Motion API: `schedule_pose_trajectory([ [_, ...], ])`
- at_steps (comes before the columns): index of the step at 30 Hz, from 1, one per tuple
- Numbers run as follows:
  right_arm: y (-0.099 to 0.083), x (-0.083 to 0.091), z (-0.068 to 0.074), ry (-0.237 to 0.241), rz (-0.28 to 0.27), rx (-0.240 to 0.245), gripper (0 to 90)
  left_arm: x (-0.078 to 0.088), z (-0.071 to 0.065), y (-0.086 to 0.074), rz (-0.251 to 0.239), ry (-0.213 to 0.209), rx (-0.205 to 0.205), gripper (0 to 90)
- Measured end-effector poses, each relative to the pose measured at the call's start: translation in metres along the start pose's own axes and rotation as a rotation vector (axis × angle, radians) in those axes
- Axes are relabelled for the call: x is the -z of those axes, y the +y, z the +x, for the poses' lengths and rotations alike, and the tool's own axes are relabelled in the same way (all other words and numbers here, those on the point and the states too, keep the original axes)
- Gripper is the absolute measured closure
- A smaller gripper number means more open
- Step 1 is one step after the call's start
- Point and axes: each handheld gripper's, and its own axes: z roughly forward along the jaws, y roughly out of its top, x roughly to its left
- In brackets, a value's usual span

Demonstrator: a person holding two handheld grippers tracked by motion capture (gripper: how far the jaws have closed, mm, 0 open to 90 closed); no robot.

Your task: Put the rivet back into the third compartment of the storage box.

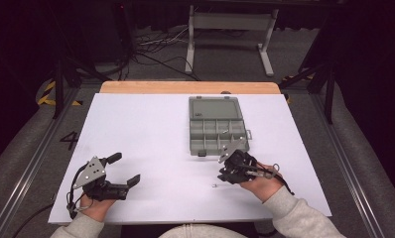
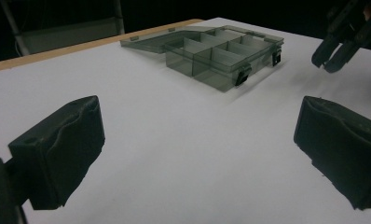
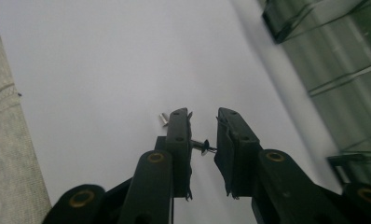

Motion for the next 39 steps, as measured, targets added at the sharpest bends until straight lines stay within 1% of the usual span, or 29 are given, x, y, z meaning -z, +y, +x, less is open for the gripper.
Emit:
schedule_pose_trajectory([
  [1,0.0,0.0,0.0,0.0,0.0,0.0,74.8,0.0,0.0,0.0,0.0,0.0,0.001,2.5],
  [8,0.018,0.03,-0.026,-0.039,-0.058,-0.024,74.7,0.0,0.0,0.0,0.001,0.001,0.006,2.5],
  [12,0.027,0.039,-0.038,-0.054,-0.079,-0.035,74.7,0.0,0.001,0.0,-0.003,0.0,0.005,2.5],
  [16,0.037,0.045,-0.051,-0.07,-0.1,-0.049,74.7,0.0,0.001,0.0,-0.003,-0.001,0.003,2.5],
  [18,0.042,0.045,-0.057,-0.072,-0.105,-0.058,74.7,0.0,0.0,0.0,-0.003,-0.003,0.009,2.5],
  [19,0.042,0.045,-0.057,-0.072,-0.105,-0.058,74.7,0.0,0.0,0.0,-0.003,-0.003,0.009,2.6],
  [20,0.044,0.045,-0.061,-0.072,-0.108,-0.068,74.7,0.0,0.001,0.0,-0.001,-0.005,0.006,2.6],
  [21,0.048,0.044,-0.069,-0.078,-0.107,-0.078,74.7,0.0,0.001,0.0,-0.001,-0.005,0.007,2.8],
  [24,0.052,0.042,-0.079,-0.088,-0.103,-0.096,74.7,0.001,0.001,0.0,0.0,-0.006,0.007,2.8],
  [25,0.052,0.042,-0.079,-0.088,-0.103,-0.096,74.7,0.001,0.001,0.0,0.001,-0.007,0.007,2.8],
  [27,0.054,0.041,-0.087,-0.1,-0.106,-0.112,74.7,0.001,0.002,-0.001,0.002,-0.009,0.008,2.9],
  [28,0.056,0.041,-0.093,-0.105,-0.112,-0.124,74.7,0.001,0.002,-0.001,0.001,-0.009,0.009,2.9],
  [30,0.056,0.041,-0.096,-0.107,-0.115,-0.129,74.7,0.001,0.002,0.0,0.002,-0.008,0.009,2.9],
  [32,0.059,0.04,-0.103,-0.108,-0.117,-0.146,74.7,0.001,0.002,-0.001,0.0,-0.006,0.011,2.9],
  [37,0.063,0.034,-0.122,-0.147,-0.108,-0.178,74.7,0.001,0.002,-0.001,0.0,-0.005,0.01,2.9],
  [39,0.063,0.029,-0.13,-0.153,-0.106,-0.21,74.7,0.001,0.002,-0.001,0.0,-0.003,0.012,2.9],
])
